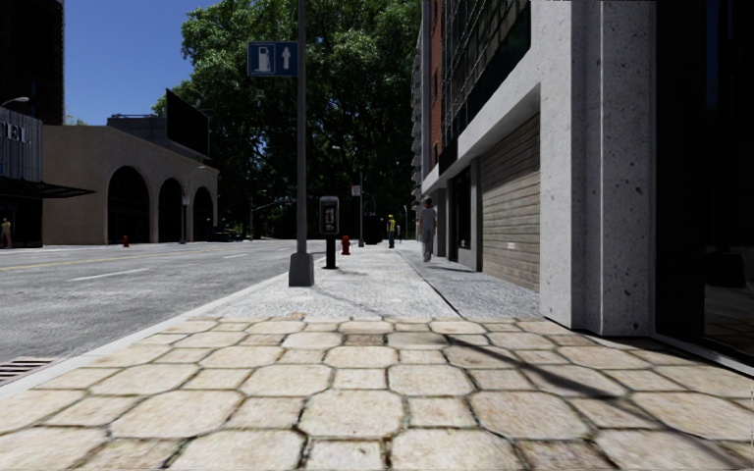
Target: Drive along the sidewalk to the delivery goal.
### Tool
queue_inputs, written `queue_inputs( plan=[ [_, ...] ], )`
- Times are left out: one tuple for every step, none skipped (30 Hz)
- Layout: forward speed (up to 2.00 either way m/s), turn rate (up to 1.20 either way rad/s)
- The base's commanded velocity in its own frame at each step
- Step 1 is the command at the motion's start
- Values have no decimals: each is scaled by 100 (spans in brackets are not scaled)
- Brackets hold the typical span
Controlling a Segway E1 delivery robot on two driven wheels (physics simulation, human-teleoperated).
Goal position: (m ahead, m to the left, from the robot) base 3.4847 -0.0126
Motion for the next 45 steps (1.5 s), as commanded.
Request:
queue_inputs(
  plan=[
    [200, 0],
    [200, 0],
    [200, 0],
    [200, 0],
    [200, 0],
    [200, 0],
    [200, 0],
    [200, 0],
    [200, 0],
    [200, 0],
    [200, 0],
    [200, 0],
    [200, 0],
    [200, 0],
    [200, 0],
    [200, 0],
    [200, 0],
    [200, 0],
    [200, 0],
    [200, 0],
    [200, 0],
    [200, 0],
    [200, 0],
    [200, 0],
    [200, 0],
    [200, 0],
    [200, 0],
    [200, 0],
    [200, 0],
    [200, 0],
    [200, 0],
    [200, 0],
    [200, 0],
    [200, 0],
    [200, 0],
    [200, 0],
    [200, 0],
    [200, 0],
    [200, 0],
    [200, 0],
    [200, 0],
    [200, 0],
    [200, 0],
    [200, 0],
    [200, 0]
  ],
)
